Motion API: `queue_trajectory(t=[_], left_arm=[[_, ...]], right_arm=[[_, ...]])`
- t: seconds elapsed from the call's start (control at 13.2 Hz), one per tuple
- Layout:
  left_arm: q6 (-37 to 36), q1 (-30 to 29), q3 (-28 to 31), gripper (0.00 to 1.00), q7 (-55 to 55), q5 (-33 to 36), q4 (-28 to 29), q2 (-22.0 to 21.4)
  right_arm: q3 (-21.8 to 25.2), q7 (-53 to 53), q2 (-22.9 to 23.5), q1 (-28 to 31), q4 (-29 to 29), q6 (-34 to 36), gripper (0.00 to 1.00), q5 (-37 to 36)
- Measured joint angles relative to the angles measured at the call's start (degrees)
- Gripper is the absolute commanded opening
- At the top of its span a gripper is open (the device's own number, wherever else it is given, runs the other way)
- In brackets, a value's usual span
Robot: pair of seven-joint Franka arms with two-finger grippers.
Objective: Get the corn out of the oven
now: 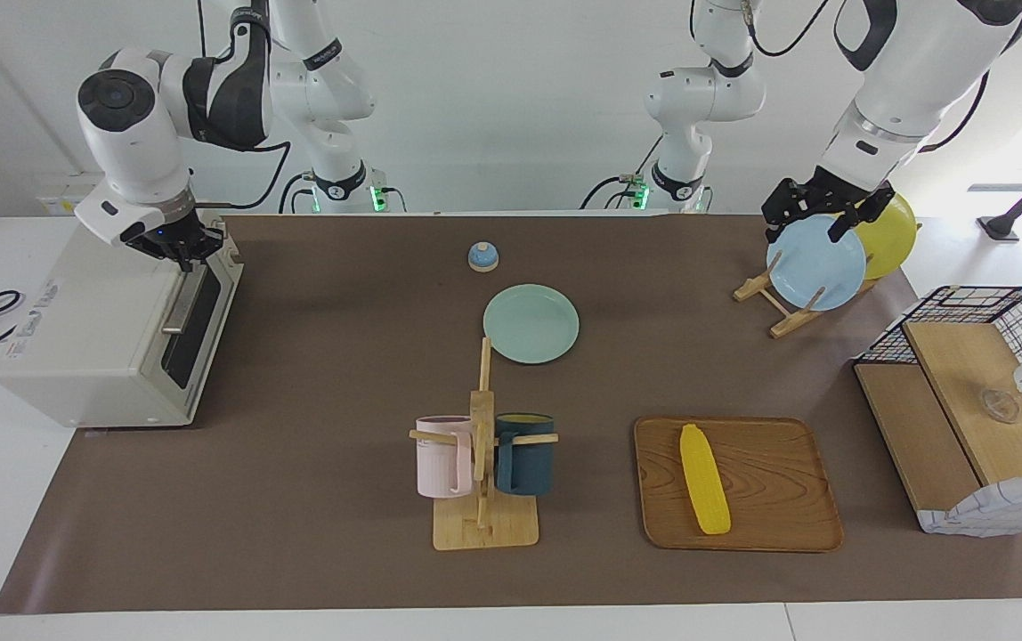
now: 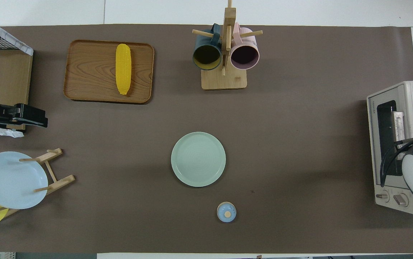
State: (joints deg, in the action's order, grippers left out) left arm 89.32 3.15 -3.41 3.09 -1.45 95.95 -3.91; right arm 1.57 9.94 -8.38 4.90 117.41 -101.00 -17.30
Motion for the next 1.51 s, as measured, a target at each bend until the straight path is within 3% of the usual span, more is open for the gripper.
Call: queue_trajectory(t=[0.15,0.38,0.61,0.68,0.76,1.29,1.51], left_arm=[[0.45,-0.32,-0.31,1.00,-0.04,0.01,-0.02,0.22],[1.07,-0.50,-0.67,1.00,-0.04,0.01,-0.16,0.41],[1.07,-0.53,-0.72,1.00,-0.05,0.02,-0.23,0.46],[1.07,-0.53,-0.76,1.00,-0.05,0.02,-0.24,0.47],[1.07,-0.53,-0.80,1.00,-0.05,0.02,-0.25,0.47],[1.15,-0.54,-0.87,1.00,-0.04,0.02,-0.33,0.47],[1.14,-0.54,-0.87,1.00,-0.03,0.02,-0.28,0.47]], right_arm=[[-0.21,0.10,0.03,-0.40,-2.57,2.46,0.00,0.44],[-0.64,0.10,1.42,-2.53,-11.20,9.26,0.00,6.51],[-4.25,-2.01,4.81,-2.95,-19.91,13.72,0.03,11.70],[-5.79,-3.65,5.82,-3.07,-21.83,15.11,0.36,11.92],[-6.81,-4.60,6.51,-3.14,-22.88,16.09,0.97,11.95],[-6.99,-4.94,7.12,-3.08,-24.65,18.07,1.00,14.73],[-5.33,-5.00,6.62,-6.90,-24.93,18.07,1.00,14.73]])
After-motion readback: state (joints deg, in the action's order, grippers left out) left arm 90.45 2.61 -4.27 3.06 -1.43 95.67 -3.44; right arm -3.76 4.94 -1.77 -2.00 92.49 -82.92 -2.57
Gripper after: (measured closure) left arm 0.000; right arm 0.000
